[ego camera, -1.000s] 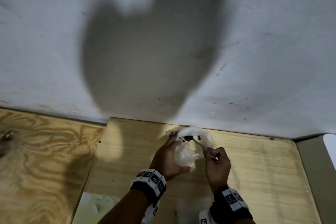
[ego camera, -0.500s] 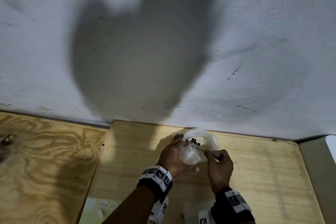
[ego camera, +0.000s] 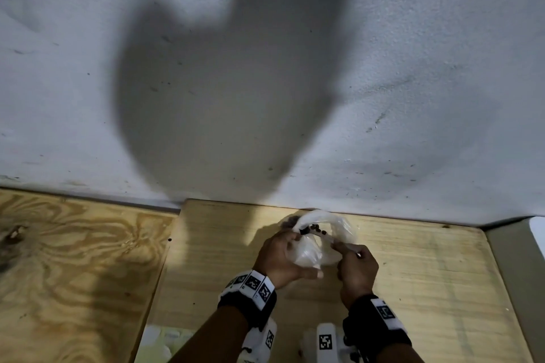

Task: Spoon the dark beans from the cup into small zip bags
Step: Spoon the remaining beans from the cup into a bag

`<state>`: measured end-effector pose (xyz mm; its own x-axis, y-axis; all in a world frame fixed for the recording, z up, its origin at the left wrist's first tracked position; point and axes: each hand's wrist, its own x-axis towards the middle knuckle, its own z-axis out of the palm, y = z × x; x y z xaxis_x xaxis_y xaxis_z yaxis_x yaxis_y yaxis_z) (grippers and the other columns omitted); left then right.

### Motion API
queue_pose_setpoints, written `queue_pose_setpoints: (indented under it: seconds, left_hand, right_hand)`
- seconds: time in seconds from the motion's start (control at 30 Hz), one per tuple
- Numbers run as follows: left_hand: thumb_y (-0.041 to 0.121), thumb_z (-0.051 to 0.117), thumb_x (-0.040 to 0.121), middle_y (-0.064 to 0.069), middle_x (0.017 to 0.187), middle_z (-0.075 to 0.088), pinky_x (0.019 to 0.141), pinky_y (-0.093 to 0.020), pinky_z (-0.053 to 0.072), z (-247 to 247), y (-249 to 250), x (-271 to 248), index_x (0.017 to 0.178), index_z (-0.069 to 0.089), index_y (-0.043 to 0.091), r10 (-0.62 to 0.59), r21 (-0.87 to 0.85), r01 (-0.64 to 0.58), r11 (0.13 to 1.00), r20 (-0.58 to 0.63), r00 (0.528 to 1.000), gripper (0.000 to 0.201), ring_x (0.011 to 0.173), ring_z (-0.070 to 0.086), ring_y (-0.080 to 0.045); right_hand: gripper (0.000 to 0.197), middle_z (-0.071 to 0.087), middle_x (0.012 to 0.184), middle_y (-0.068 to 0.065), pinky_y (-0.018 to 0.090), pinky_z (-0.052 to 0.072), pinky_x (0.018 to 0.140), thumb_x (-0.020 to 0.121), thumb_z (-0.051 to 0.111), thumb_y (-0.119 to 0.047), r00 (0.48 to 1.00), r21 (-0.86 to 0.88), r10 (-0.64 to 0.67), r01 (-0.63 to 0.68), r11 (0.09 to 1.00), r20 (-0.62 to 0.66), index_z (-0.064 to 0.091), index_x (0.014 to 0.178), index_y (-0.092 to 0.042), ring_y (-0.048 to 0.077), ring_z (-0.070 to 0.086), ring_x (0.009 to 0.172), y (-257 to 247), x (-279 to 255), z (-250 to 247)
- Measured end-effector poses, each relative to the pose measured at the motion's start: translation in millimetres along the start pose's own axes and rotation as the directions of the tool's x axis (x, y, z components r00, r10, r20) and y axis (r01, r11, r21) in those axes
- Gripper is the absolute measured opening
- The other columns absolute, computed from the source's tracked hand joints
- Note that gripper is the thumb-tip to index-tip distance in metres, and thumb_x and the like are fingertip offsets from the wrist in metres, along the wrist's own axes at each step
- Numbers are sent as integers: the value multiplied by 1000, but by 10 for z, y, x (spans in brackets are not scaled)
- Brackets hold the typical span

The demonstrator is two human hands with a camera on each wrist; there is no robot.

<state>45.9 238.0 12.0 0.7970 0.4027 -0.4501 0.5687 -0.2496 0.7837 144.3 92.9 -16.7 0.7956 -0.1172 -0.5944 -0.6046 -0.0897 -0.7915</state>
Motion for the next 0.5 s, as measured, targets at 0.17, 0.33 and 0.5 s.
queue_pose_setpoints:
  seconds: [0.17, 0.33, 0.5]
  left_hand:
    - [66, 90, 33, 17, 122, 64, 95, -31, 54, -159, 6, 130, 126, 59, 33, -17, -104, 22, 994, 44, 999, 103, 109, 61, -4]
    - [70, 89, 30, 14, 113, 70, 92, -34, 56, -311, 1, 220, 122, 62, 32, -46, -46, 51, 998, 112, 993, 103, 103, 66, -4]
    - [73, 88, 24, 15, 115, 68, 92, -34, 56, -382, 9, 269, 122, 60, 32, -58, 73, 48, 996, 151, 987, 110, 104, 65, -3]
  right_hand:
    - [17, 50, 59, 8, 24, 31, 41, 80, 79, -9, 999, -4, -19, 19, 1000, 43, 63, 77, -5, 14, 38, 43, -194, -25, -190]
    - [19, 54, 71, 15, 21, 27, 36, 80, 79, -8, 998, -9, -44, 44, 999, 47, 63, 85, 2, 12, 32, 39, -324, 4, -354]
    - [26, 53, 65, 14, 22, 30, 37, 81, 77, -3, 982, 25, -176, 174, 984, 64, 58, 86, 14, 13, 36, 41, -476, -54, -456]
